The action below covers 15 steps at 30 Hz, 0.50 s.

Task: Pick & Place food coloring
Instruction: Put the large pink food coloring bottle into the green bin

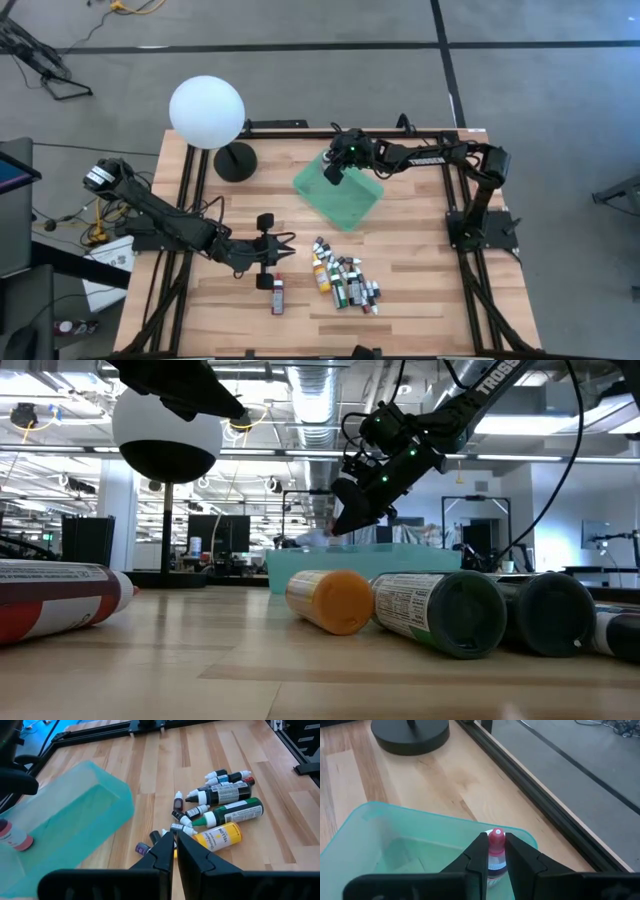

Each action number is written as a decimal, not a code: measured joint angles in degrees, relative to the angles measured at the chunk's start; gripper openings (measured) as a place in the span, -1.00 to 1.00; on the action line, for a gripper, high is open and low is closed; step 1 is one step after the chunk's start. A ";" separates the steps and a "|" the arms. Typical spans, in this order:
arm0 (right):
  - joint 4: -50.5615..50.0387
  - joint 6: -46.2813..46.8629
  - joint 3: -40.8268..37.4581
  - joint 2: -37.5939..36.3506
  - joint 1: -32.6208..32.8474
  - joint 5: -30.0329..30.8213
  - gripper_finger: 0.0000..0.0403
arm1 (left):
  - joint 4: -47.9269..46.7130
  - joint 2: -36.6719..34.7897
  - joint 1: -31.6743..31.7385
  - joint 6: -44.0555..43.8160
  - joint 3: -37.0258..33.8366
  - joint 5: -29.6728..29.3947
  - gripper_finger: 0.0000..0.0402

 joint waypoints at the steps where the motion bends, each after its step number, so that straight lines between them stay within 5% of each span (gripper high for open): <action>1: 0.00 0.02 0.00 0.00 0.00 0.00 -0.74 | -0.01 0.00 0.00 0.00 0.00 -0.01 -0.92; 15: -0.18 0.11 0.00 -0.02 -0.37 -1.87 -0.74 | -0.01 0.00 -0.01 0.00 0.00 0.00 -0.92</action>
